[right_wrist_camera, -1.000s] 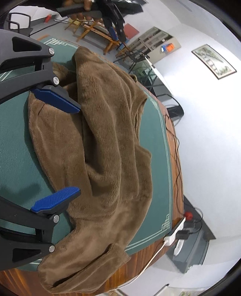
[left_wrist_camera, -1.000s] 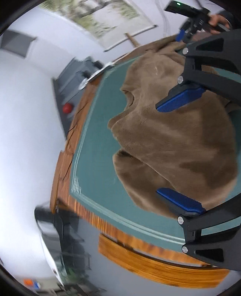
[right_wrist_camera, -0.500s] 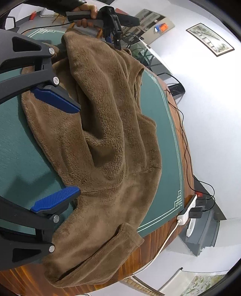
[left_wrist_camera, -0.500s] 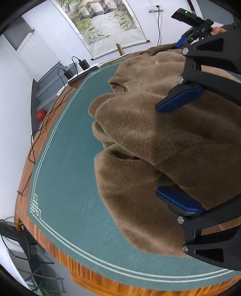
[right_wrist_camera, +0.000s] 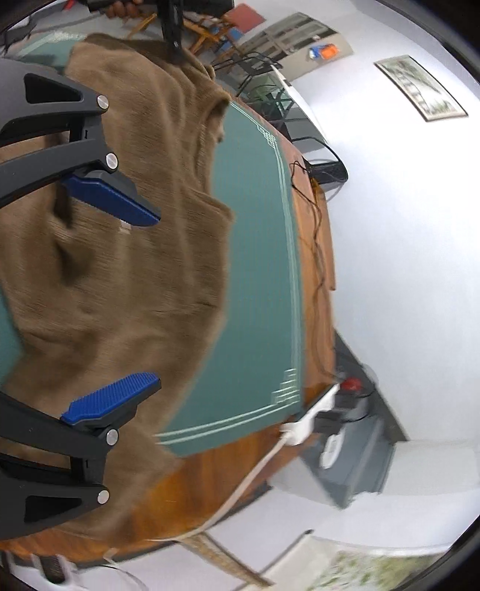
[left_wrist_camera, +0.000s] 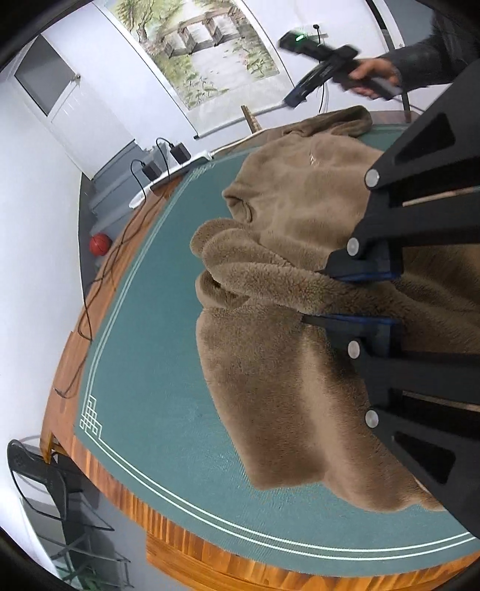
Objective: Fold clothes
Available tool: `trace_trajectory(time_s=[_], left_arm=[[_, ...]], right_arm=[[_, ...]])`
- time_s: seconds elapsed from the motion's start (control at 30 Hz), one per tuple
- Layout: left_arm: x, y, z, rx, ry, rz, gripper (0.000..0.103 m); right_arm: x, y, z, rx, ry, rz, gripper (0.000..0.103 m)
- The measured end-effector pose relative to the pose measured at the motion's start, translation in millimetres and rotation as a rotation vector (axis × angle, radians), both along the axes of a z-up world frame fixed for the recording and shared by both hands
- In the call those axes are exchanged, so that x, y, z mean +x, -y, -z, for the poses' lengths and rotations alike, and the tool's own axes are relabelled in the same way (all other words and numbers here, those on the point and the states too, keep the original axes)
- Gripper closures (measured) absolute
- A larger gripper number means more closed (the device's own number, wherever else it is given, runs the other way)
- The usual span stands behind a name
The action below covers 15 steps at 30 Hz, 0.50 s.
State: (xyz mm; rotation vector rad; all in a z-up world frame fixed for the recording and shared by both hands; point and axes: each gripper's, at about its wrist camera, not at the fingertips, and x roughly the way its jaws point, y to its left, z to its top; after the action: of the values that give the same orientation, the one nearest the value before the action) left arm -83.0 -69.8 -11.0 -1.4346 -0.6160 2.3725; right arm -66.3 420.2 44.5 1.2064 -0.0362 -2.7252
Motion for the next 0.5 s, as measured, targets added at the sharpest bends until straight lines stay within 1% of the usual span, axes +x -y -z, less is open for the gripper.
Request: trace_trajectory(time_s=[0.1,0.23,0.33,0.5], left_arm=[[5,4,-5,0.007,-0.014,-0.001,0.088],[7,6,-10,-0.007,-0.032,0.017,0.088],[6,6,-9,-0.006,-0.029,0.015,0.088],[-1,-2,-7,-0.006,-0.022,0.022,0.088]], right_arm=[[-35,8,9,0.054,0.019,-0.081,0.019],[-81,16,37,0.104,0.095,-0.150,0.019],[-111,11,56,0.078,0.167,-0.166,0.019],[-138,-3,77,-0.024,0.263,-0.213,0.019]])
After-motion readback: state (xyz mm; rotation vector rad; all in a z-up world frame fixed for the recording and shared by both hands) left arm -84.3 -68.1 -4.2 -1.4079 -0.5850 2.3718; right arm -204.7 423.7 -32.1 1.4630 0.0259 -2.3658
